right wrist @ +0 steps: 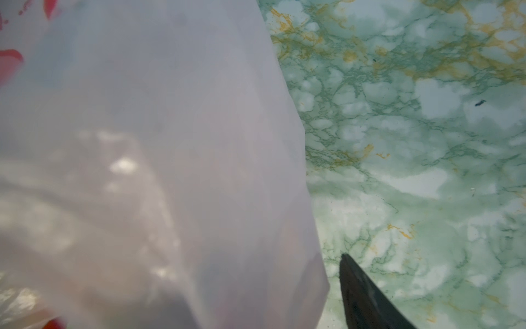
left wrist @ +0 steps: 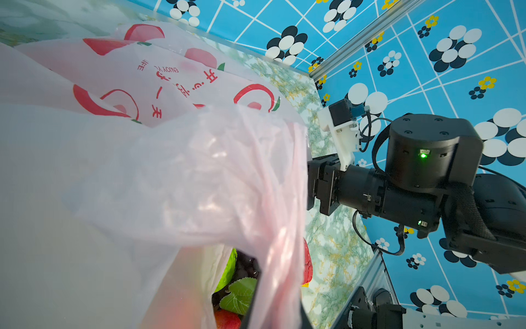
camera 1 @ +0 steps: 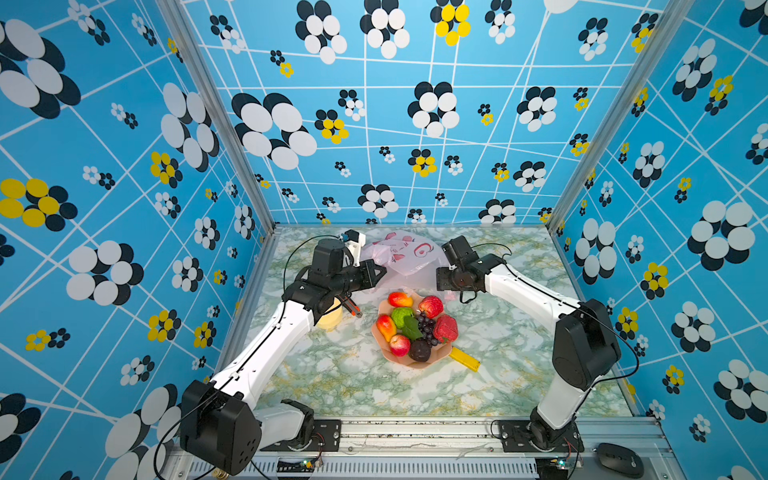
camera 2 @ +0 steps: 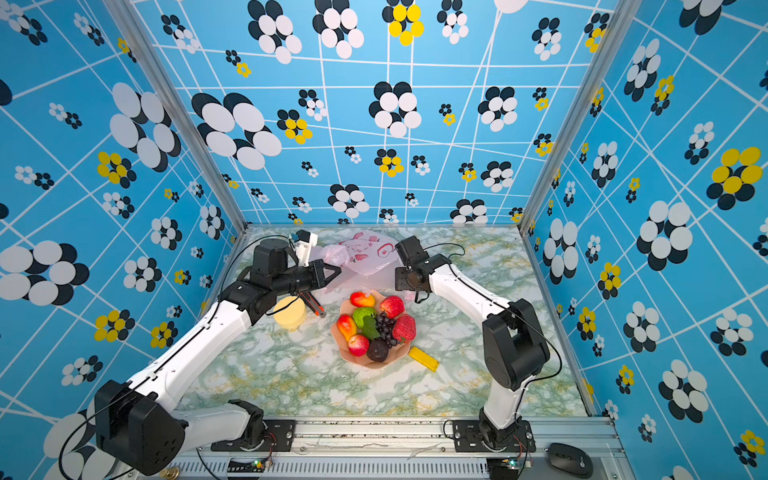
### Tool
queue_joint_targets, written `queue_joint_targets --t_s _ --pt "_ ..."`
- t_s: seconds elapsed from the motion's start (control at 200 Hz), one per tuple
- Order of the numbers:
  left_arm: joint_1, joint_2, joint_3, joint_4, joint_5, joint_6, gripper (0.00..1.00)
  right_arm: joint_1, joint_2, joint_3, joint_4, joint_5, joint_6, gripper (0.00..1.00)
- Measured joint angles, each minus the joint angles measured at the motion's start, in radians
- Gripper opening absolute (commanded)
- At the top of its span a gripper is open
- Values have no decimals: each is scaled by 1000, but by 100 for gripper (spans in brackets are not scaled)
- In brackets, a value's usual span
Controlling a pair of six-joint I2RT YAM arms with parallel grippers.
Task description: Place the fruits into the plastic bag
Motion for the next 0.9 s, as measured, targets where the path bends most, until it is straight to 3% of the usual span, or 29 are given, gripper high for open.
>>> queue_joint_targets --t_s 0.055,0.18,0.46,0.705,0.9 --pt "0 0 0 0 0 0 0 0 -10 -24 5 -5 -2 35" --pt "0 -4 0 -14 -2 0 0 -1 -26 -69 4 -23 12 0" --pt "27 -2 43 -129 -29 53 0 -2 -146 -55 33 -51 -23 0" --pt "112 120 351 -180 -72 113 0 2 -40 421 117 -125 -163 0" --pt "60 47 577 -135 -149 198 0 52 -97 575 290 -205 -253 0"
